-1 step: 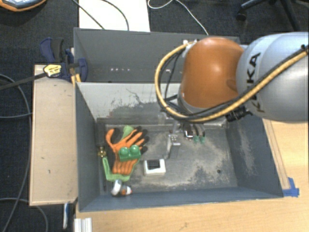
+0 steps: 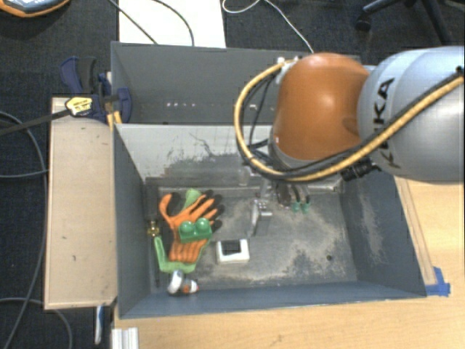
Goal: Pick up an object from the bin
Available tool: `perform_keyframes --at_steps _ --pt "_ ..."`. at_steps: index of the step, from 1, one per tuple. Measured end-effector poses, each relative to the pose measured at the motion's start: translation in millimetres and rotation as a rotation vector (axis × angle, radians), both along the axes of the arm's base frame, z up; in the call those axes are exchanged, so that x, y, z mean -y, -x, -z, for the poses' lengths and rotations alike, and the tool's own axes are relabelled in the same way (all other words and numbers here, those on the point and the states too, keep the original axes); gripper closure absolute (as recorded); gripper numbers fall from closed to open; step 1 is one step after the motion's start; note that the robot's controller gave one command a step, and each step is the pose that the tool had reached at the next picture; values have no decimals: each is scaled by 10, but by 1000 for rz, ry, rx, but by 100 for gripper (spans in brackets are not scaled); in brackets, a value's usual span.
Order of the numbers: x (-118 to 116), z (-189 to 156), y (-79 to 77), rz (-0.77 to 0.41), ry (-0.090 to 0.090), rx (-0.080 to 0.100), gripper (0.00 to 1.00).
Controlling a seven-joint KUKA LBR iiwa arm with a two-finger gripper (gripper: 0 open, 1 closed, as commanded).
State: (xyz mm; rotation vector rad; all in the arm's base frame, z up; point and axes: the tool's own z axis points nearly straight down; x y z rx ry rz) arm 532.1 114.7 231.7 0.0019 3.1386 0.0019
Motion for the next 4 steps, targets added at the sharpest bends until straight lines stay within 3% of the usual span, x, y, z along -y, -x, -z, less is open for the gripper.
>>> perform_keyframes --at_steps 1,2,3,4 --pt "-421 993 145 -62 -1 -1 0" --pt "-871 962 55 56 -5 5 0" --pt "-1007 1505 -369 -65 -3 5 0" --pt "-948 1602 -351 242 -6 6 100"
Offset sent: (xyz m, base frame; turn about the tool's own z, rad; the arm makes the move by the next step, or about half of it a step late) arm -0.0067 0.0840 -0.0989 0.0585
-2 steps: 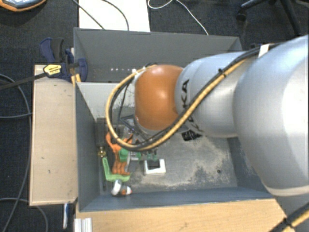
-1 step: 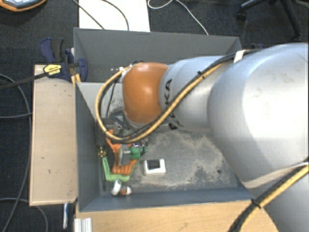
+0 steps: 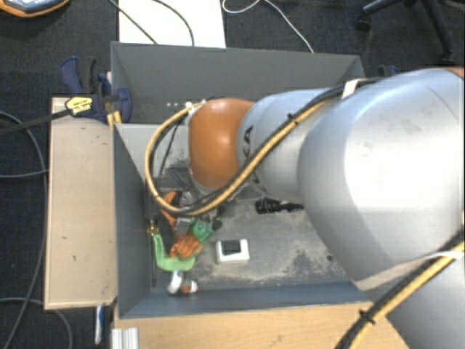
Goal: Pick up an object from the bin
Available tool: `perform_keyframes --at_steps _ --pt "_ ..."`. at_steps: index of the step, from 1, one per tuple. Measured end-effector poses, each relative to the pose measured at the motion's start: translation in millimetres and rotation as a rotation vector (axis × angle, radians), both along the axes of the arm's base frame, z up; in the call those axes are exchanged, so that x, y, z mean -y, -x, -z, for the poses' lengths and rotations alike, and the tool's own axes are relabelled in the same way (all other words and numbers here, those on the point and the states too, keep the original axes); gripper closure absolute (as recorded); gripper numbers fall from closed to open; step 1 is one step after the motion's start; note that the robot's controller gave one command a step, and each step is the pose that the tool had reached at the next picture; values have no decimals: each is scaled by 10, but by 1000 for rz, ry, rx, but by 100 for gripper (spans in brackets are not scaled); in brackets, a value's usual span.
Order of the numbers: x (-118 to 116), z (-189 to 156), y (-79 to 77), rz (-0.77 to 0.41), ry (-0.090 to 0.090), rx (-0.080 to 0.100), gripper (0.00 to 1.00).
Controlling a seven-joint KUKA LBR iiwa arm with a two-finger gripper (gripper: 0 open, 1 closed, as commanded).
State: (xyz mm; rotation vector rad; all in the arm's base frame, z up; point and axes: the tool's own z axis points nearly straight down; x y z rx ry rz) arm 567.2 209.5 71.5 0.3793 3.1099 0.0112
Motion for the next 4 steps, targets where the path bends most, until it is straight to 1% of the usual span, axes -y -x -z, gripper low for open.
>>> perform_keyframes --at_steps 1,2,3,4 --pt "0 0 0 1 0 0 100" --pt "-102 -835 77 -1 1 -3 100" --pt "-123 -1054 75 -3 -1 -1 100" --pt "399 -1126 32 112 1 -3 100"
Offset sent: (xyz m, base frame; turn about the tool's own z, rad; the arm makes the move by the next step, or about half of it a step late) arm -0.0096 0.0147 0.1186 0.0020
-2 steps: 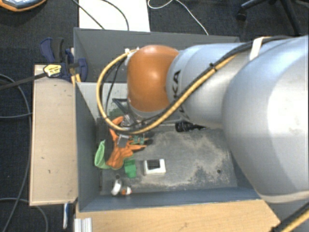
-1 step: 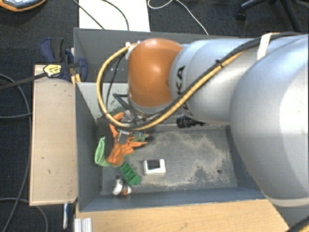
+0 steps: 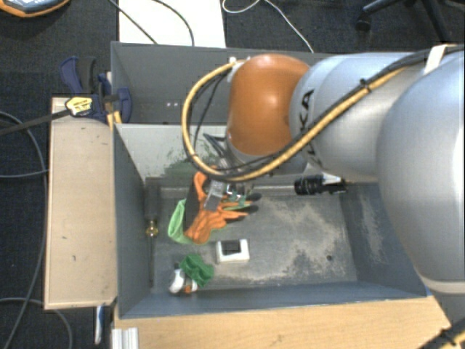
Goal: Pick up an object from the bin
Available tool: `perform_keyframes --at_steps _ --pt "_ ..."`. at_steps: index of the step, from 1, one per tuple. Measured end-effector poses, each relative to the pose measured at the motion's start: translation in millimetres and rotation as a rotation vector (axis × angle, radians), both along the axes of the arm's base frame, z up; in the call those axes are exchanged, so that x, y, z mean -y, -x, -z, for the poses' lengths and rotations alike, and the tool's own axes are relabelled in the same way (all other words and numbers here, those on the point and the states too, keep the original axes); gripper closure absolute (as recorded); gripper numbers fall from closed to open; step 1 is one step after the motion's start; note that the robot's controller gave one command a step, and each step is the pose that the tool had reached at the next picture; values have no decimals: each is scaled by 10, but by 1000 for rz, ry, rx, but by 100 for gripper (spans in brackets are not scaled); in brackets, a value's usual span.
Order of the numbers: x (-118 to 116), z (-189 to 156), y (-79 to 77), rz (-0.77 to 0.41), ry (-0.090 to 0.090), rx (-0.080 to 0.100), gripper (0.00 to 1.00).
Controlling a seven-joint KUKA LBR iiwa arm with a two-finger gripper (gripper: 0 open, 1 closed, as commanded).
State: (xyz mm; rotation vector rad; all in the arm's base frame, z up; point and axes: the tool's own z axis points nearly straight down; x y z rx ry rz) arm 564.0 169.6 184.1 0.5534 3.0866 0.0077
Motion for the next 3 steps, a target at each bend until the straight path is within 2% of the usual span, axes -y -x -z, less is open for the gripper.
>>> perform_keyframes --at_steps 1,2,3 --pt "-15 6 -1 -4 0 1 100" --pt "58 -259 -181 -366 2 4 100" --pt "69 493 -145 -104 -1 7 100"
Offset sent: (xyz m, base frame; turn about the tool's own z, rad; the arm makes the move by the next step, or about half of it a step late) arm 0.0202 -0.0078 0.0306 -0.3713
